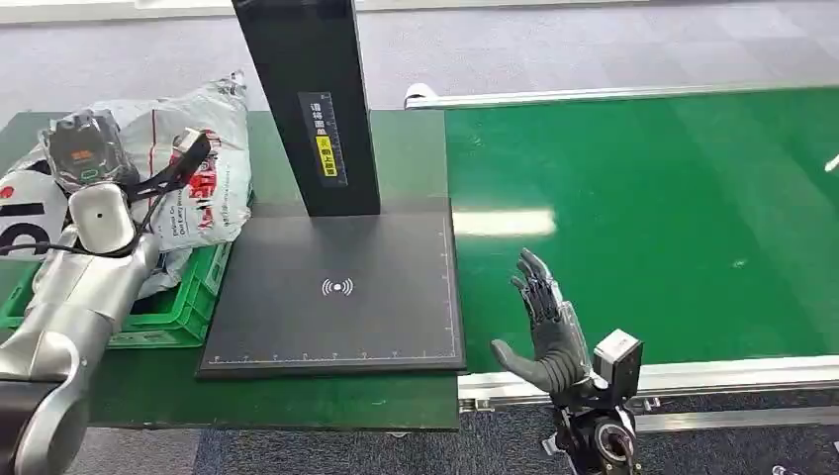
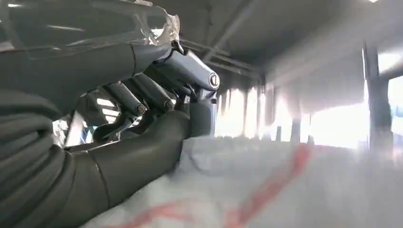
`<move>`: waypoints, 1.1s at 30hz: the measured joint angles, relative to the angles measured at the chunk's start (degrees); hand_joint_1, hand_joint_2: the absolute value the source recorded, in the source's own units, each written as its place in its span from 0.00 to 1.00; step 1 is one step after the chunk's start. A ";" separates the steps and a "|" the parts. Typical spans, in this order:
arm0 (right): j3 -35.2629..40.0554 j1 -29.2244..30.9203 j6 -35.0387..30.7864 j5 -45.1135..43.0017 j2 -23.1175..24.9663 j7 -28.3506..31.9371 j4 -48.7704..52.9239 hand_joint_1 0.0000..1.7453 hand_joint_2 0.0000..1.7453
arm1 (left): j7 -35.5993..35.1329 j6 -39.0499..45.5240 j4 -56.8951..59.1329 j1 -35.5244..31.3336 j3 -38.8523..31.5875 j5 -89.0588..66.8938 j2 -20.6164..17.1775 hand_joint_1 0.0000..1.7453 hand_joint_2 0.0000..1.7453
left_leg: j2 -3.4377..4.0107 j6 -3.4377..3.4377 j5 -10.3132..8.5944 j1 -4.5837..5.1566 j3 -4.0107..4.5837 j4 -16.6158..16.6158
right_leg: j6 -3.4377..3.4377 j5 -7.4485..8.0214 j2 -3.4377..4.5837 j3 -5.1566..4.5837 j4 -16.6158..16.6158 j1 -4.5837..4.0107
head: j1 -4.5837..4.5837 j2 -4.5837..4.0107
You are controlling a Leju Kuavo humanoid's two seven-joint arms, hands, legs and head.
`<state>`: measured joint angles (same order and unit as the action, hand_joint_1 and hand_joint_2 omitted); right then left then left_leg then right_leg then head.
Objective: Moved the parcel from conveyor to table for the left to box.
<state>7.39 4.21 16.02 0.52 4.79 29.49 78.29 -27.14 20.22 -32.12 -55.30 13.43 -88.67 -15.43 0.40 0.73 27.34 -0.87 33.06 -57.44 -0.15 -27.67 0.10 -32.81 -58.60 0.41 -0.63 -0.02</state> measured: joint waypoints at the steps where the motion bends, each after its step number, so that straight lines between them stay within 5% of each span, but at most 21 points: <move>1: -0.02 0.06 0.16 0.07 0.00 0.00 -0.02 0.00 1.00 | -0.48 -4.29 1.97 -0.71 1.29 0.00 -0.02 1.00 1.00 | -0.03 0.00 0.00 0.00 0.00 0.00 | 0.00 0.00 -0.01 0.02 0.00 0.00 | 0.00 0.00; 12: -0.02 0.88 0.68 1.09 0.09 0.11 -0.94 0.00 1.00 | -2.56 -18.07 10.48 -3.20 7.68 -0.04 0.24 1.00 1.00 | 0.01 0.00 0.01 0.01 0.00 0.01 | 0.00 0.00 0.00 0.05 0.00 0.01 | 0.00 0.00; 13: -0.02 1.10 0.81 1.20 0.18 0.15 -1.18 0.00 1.00 | -3.17 -19.87 10.85 -3.31 7.85 -0.04 0.26 0.05 1.00 | 0.03 0.00 0.01 0.01 -0.02 0.02 | 0.01 0.00 0.01 0.06 -0.01 0.00 | 0.00 0.00; 22: 0.04 2.19 1.44 1.55 1.16 -0.28 -2.25 0.00 1.00 | -5.22 -22.61 12.42 -3.49 7.77 0.00 0.18 0.00 1.00 | 0.04 0.01 0.00 0.00 -0.15 0.03 | 0.02 0.00 0.02 0.16 -0.09 0.00 | 0.00 0.00; 23: 0.04 2.28 1.47 1.58 1.33 -0.55 -2.25 0.00 1.00 | -5.60 -22.95 12.49 -3.42 7.59 0.00 0.20 0.00 0.00 | 0.03 0.01 0.00 0.00 -0.17 0.03 | 0.02 0.00 0.02 0.17 -0.09 0.00 | -0.02 0.00; 33: 0.04 3.44 2.49 1.73 2.12 -0.72 -3.45 0.00 1.00 | -6.14 -30.32 12.80 -3.51 3.33 0.59 0.17 0.00 0.00 | 0.03 0.10 0.06 0.00 -0.67 0.10 | 0.05 -0.03 0.04 0.63 -0.09 0.01 | 0.00 0.00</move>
<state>7.43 7.65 18.51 2.25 6.91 28.76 74.84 -33.29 -10.10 -19.32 -58.80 16.76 -88.08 -15.26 0.43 0.83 27.40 -0.87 32.39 -57.34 -0.09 -27.70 0.14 -32.18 -58.69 0.42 -0.63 -0.02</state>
